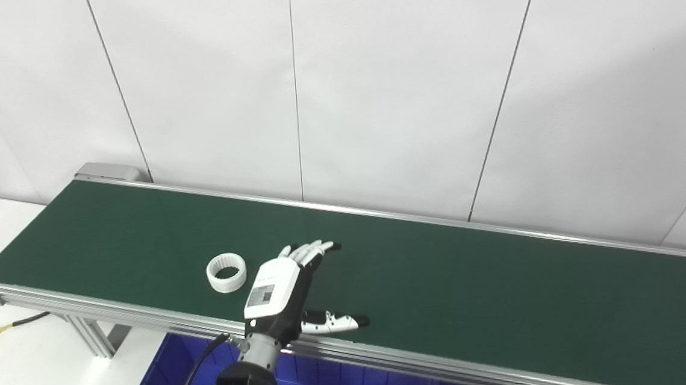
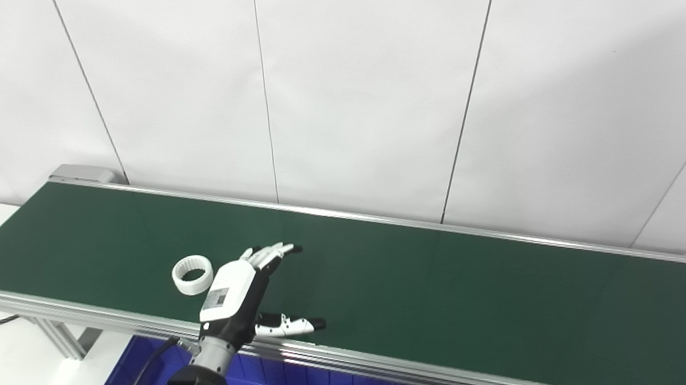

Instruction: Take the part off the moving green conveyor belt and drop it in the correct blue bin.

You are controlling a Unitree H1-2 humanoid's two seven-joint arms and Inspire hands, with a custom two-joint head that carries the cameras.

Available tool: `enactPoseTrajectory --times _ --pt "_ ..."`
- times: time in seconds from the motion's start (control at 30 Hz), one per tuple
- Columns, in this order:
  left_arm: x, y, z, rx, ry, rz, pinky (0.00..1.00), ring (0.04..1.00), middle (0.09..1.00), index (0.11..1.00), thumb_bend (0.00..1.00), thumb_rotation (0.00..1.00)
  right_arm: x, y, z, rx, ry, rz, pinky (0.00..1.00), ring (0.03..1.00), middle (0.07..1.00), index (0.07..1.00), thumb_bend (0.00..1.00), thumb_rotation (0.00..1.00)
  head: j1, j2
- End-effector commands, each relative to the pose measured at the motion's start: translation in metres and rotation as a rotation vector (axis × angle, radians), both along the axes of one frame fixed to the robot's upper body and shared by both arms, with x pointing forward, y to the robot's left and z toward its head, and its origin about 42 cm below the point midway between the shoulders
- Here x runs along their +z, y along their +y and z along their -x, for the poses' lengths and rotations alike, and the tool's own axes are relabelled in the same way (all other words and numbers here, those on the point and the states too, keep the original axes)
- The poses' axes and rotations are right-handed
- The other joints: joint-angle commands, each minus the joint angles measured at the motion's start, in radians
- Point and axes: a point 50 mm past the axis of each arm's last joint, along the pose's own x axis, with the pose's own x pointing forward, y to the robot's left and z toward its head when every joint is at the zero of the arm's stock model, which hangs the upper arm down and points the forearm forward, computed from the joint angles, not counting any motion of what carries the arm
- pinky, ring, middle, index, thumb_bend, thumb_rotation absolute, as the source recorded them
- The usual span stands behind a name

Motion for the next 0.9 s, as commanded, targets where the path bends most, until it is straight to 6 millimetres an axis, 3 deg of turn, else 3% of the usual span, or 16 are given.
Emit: enactPoseTrajectory --times 0.0,0.5,0.7,0.87 --pt "0.022 0.004 -0.018 0.030 -0.092 -0.023 1.00 0.892 0.887 0.851 0.85 0.55 0.008 0.000 -0.005 0.029 -0.068 -0.001 0.57 0.629 0.652 0.805 0.79 0.08 -0.002 -0.004" --pt "0.014 0.017 -0.055 0.129 -0.108 -0.076 1.00 0.901 0.898 0.856 0.85 0.49 0.008 0.002 -0.009 0.030 -0.057 0.003 0.58 0.629 0.651 0.802 0.79 0.06 0.001 -0.012" --pt "0.013 0.024 -0.062 0.177 -0.075 -0.119 1.00 0.948 0.933 0.872 0.85 0.48 0.006 0.002 -0.010 0.033 -0.061 0.000 0.59 0.629 0.648 0.800 0.79 0.07 0.001 -0.011" --pt "0.015 0.028 -0.063 0.219 -0.036 -0.129 1.00 0.967 0.952 0.890 0.87 0.39 0.006 0.002 -0.010 0.032 -0.061 0.001 0.59 0.630 0.648 0.800 0.79 0.06 0.001 -0.011"
